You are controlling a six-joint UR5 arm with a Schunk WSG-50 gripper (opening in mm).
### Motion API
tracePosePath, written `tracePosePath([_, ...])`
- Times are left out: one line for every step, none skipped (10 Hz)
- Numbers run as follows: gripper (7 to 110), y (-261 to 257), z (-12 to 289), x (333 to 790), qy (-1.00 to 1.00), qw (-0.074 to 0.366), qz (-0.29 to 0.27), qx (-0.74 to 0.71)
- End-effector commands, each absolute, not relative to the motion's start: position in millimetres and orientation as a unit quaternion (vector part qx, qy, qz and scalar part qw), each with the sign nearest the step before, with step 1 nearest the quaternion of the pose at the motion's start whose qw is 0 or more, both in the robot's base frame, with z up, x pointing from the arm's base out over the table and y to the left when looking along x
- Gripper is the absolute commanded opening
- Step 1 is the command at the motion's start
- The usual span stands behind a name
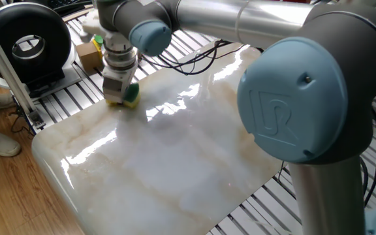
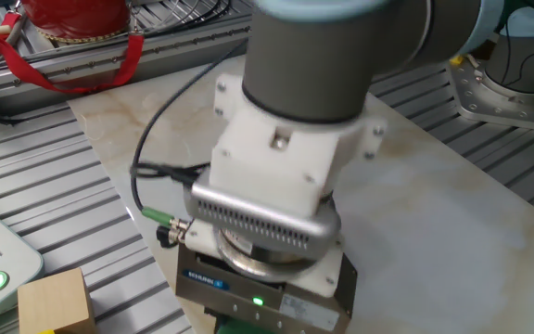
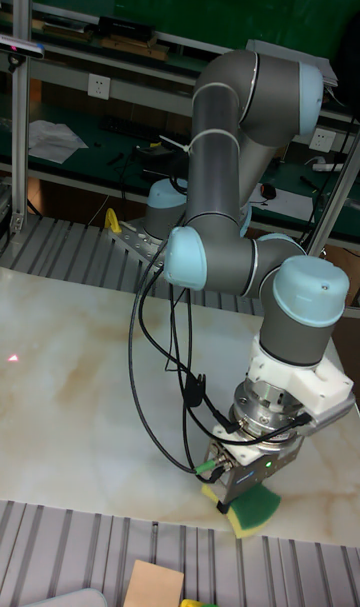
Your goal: Clean the tabletop with a sponge
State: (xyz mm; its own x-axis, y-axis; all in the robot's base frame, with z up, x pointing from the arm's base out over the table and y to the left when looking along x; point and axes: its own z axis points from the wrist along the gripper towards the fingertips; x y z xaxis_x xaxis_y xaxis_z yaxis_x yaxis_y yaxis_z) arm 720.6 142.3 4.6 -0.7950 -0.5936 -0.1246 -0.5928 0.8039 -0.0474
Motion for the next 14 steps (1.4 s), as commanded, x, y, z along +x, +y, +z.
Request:
tracePosePath([7, 145, 15, 719, 0.950, 0.072, 0.006, -0.302])
tracePosePath([7, 147, 15, 719, 0.949, 0.075, 0.009, -0.307])
tracePosePath([7, 144, 12, 720, 0.946, 0.075, 0.007, -0.315])
tracePosePath([7, 140, 5, 715, 0.943, 0.066, 0.011, -0.326])
tracePosePath([7, 138, 1, 714, 0.942, 0.065, 0.014, -0.330])
tracePosePath([7, 141, 5, 718, 0.948, 0.076, 0.020, -0.309])
tracePosePath([7, 137, 11, 718, 0.951, 0.076, 0.019, -0.299])
tracePosePath([7, 132, 16, 718, 0.951, 0.074, 0.019, -0.299])
tracePosePath([7, 120, 19, 722, 0.951, 0.078, 0.008, -0.300])
tracePosePath([7, 108, 19, 730, 0.951, 0.090, -0.010, -0.295])
tracePosePath([7, 102, 19, 736, 0.956, 0.105, -0.018, -0.275])
tracePosePath([7, 91, 24, 741, 0.957, 0.114, -0.032, -0.264])
tracePosePath([7, 79, 31, 742, 0.958, 0.115, -0.043, -0.258])
tracePosePath([7, 76, 38, 741, 0.960, 0.118, -0.032, -0.250])
